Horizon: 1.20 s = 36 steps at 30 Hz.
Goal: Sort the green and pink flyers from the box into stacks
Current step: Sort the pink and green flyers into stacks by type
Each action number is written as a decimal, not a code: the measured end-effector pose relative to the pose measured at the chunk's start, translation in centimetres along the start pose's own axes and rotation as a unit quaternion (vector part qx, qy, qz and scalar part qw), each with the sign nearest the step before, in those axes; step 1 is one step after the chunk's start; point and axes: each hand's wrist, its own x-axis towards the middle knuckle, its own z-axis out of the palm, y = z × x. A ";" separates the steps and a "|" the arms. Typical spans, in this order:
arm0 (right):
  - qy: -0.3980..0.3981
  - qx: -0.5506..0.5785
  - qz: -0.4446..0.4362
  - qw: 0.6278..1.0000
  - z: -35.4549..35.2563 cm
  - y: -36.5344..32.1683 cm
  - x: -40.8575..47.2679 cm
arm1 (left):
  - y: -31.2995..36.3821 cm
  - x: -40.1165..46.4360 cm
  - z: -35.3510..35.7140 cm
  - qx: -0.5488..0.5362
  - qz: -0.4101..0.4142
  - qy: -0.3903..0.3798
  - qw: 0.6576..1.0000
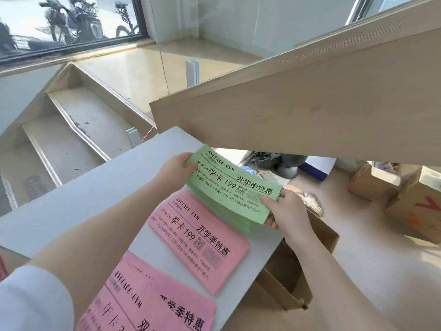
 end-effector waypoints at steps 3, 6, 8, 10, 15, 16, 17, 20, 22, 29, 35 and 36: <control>0.031 -0.077 -0.041 0.996 0.1 0.7 0.7 | -0.9 0.8 0.8 0.001 -0.009 0.023 1.000; 0.021 -0.134 -0.035 0.990 0.3 1.1 1.2 | -1.0 1.6 1.1 0.095 -0.015 0.035 0.995; 0.015 -0.189 -0.020 0.982 0.1 1.3 0.9 | -1.0 1.8 0.9 0.192 -0.013 0.036 0.981; 0.047 -0.223 -0.006 0.974 -0.3 1.2 0.0 | -1.3 1.5 0.3 0.217 -0.015 0.048 0.975; 0.029 -0.199 -0.047 0.978 0.9 2.8 -5.9 | -3.8 -2.3 -1.9 0.211 -0.070 0.021 0.975; -0.009 -0.214 -0.062 0.975 1.6 3.4 -7.5 | -4.5 -3.6 -2.2 0.246 -0.089 -0.026 0.965; -0.043 -0.228 -0.074 0.970 2.3 3.9 -8.9 | -5.0 -5.1 -2.4 0.281 -0.107 -0.075 0.951; -0.097 -0.275 -0.111 0.950 4.5 5.7 -12.1 | -6.1 -9.0 -3.0 0.346 -0.143 -0.166 0.912; -0.101 -0.292 -0.128 0.942 5.6 6.4 -13.8 | -6.3 -10.9 -3.7 0.367 -0.158 -0.190 0.897; -0.022 -0.209 -0.039 0.977 8.2 7.7 -20.0 | -7.8 -15.3 -4.8 0.424 -0.184 -0.247 0.852; -0.046 0.035 0.096 0.994 10.7 8.8 -23.6 | -8.2 -15.7 -4.7 0.293 -0.213 -0.249 0.898; -0.048 0.054 0.096 0.993 10.6 9.1 -23.8 | -8.4 -15.6 -4.7 0.254 -0.227 -0.266 0.902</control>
